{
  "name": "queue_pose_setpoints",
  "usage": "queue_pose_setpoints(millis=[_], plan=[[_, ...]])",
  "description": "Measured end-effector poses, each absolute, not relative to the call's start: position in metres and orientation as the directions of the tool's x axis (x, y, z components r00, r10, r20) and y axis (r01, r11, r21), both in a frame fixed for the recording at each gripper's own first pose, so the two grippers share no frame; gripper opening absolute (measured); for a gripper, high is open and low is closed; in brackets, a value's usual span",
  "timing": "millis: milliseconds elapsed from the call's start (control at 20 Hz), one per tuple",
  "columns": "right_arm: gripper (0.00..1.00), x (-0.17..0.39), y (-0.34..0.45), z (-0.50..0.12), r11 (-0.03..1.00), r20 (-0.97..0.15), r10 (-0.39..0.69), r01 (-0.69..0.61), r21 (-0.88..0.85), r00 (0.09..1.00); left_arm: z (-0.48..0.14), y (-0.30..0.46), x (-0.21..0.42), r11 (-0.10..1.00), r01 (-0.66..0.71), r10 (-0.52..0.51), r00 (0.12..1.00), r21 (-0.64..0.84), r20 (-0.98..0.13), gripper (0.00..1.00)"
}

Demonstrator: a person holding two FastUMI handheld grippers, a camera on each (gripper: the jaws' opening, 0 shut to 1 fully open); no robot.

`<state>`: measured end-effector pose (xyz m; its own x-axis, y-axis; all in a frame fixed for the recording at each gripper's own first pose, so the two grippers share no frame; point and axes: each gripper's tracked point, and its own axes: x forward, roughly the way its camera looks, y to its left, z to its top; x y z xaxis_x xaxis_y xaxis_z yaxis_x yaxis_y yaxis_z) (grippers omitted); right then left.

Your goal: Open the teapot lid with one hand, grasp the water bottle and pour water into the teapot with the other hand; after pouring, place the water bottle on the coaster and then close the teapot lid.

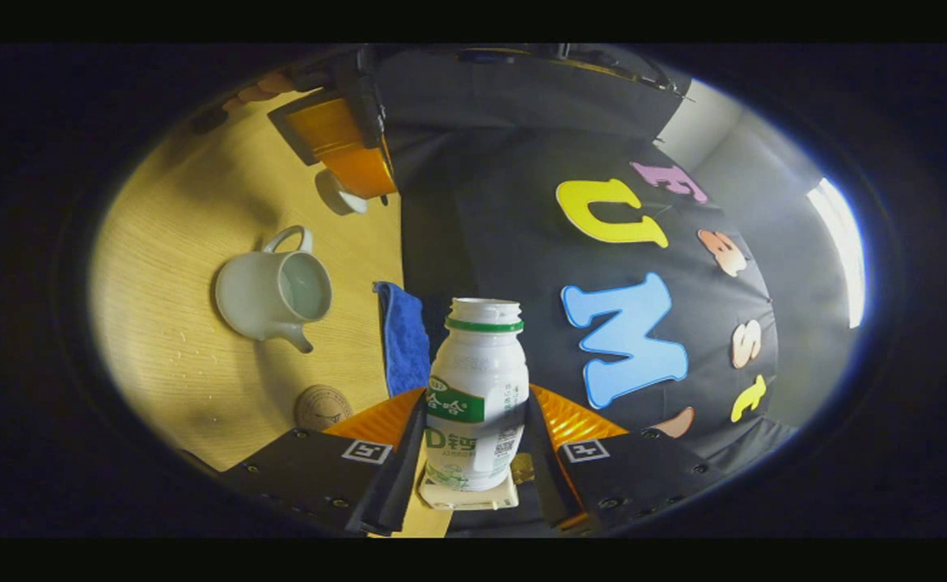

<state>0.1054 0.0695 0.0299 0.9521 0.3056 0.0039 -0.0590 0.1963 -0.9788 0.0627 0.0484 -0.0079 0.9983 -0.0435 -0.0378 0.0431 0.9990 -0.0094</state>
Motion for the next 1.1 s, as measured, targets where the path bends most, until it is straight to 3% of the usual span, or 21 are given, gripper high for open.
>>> queue_pose_setpoints(millis=[500, 1100], plan=[[0.62, 0.109, 0.040, 0.039, 0.469, 0.005, 0.301, -0.143, -0.871, 0.954, -0.006, -0.013, 0.077, 0.994, 0.099, -0.097, 0.994, 0.047, -0.043, 0.09], [0.62, 0.110, 0.025, 0.039, 0.779, -0.042, 0.297, -0.268, -0.566, 0.954, -0.018, -0.030, 0.081, 0.993, 0.107, -0.104, 0.992, 0.042, -0.070, 0.09]])
